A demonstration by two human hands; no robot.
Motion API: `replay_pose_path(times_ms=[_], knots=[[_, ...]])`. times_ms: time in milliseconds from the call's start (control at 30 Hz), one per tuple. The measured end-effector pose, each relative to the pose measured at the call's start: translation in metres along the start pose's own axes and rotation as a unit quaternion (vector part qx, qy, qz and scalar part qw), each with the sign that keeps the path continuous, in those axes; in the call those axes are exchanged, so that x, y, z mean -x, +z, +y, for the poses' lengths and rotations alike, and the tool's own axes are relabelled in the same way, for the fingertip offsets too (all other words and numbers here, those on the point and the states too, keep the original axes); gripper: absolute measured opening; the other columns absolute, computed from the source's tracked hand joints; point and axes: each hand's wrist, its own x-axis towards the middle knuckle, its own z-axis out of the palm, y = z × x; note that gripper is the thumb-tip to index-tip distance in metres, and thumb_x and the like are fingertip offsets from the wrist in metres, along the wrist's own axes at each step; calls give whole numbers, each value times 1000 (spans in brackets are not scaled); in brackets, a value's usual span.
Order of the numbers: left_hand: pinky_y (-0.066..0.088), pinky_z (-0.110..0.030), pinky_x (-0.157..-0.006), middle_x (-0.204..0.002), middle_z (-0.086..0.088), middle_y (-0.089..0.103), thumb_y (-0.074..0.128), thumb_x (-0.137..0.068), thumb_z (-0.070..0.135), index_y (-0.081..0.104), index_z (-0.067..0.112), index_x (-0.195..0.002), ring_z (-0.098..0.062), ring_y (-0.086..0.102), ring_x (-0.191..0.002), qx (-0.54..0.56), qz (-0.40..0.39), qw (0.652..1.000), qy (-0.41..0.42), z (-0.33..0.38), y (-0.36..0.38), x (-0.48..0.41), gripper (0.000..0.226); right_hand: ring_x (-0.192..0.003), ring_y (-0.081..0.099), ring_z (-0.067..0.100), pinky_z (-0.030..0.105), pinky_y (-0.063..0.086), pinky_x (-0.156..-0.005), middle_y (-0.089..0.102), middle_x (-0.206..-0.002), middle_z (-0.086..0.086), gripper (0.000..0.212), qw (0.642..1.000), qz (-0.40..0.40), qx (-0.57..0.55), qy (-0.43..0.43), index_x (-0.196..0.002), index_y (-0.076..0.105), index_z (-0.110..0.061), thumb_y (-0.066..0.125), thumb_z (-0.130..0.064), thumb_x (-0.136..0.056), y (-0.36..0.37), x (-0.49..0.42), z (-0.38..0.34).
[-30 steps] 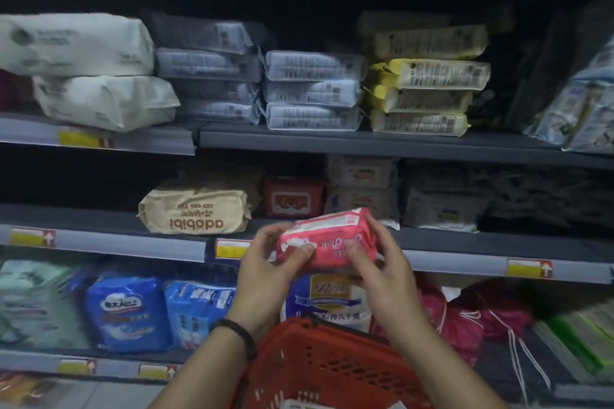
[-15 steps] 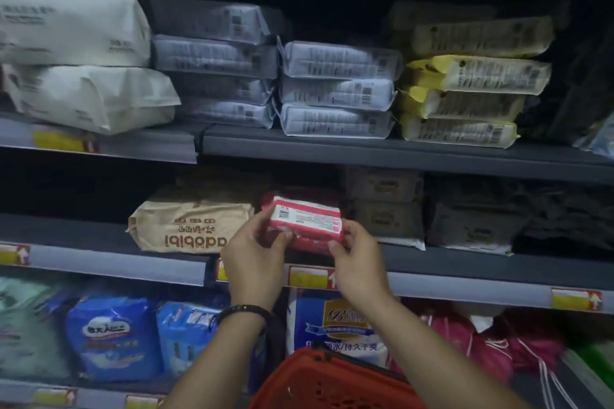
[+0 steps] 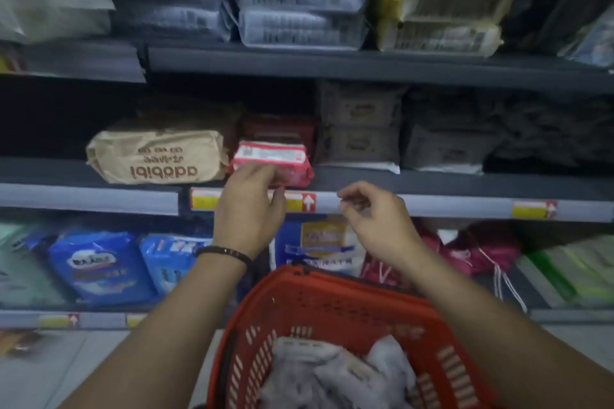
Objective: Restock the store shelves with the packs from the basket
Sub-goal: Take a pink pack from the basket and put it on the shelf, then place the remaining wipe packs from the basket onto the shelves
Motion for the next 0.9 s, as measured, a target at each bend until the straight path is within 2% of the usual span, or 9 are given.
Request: replay_pose_path(times_ms=[167,267,367,467,533,633,700,800,900], knots=[[61,-40,-73,-89,6,74,58,-87,40,68,31,-91,-22,72,-86,-47,-289,956,5,39,22,53,14,-61,60,1,28,49,-64,69,-68,-7,16,997,21,15,74,-82,72,-19,72,-9,-94,-6,82,92],[60,-39,-84,-102,5,75,62,-87,48,71,35,-99,-22,71,-97,-97,-440,892,40,61,45,88,20,-77,72,15,23,41,-66,73,-73,-5,25,971,-56,104,207,-70,67,-26,74,-15,-90,9,129,159],[55,-33,-92,-117,0,76,66,-93,43,76,28,-112,-24,69,-109,-116,-557,821,55,73,72,127,26,-98,75,29,23,40,-65,79,-98,17,15,918,-151,110,349,-83,79,-11,75,-23,-91,28,168,202],[48,-35,-103,-141,-9,65,63,-98,46,71,21,-130,-29,60,-128,-126,-653,746,-25,76,102,164,41,-96,76,32,30,54,-62,76,-108,20,36,887,-137,64,437,-113,75,-1,77,-29,-90,40,180,220],[49,-37,-106,-147,-15,58,61,-99,49,64,15,-140,-33,58,-132,-100,-673,716,-157,69,127,187,54,-106,74,36,39,63,-77,73,-122,22,53,874,-109,52,470,-130,67,0,80,-31,-89,48,179,229],[48,-45,-112,-153,-13,52,51,-101,55,48,13,-154,-33,56,-134,35,-661,636,-396,67,168,222,68,-125,66,36,35,53,-96,65,-139,19,63,869,-135,86,469,-142,57,-5,79,-36,-91,57,176,240],[40,-44,-118,-157,-12,47,41,-109,47,47,12,-152,-32,48,-141,110,-614,625,-468,72,200,236,56,-125,65,34,36,53,-103,65,-139,16,65,875,-148,90,452,-141,57,-11,81,-39,-88,60,172,252],[43,-39,-115,-154,-21,51,45,-110,30,64,11,-127,-33,50,-141,142,-568,632,-508,82,221,245,32,-123,66,32,40,55,-104,67,-137,12,66,873,-162,78,454,-140,59,-15,85,-38,-84,65,168,269],[49,-34,-108,-146,-19,58,62,-98,46,57,2,-143,-34,58,-134,135,-558,610,-547,77,233,265,63,-135,58,33,39,49,-111,60,-148,13,73,866,-154,56,472,-150,49,-13,82,-35,-88,77,168,274]])
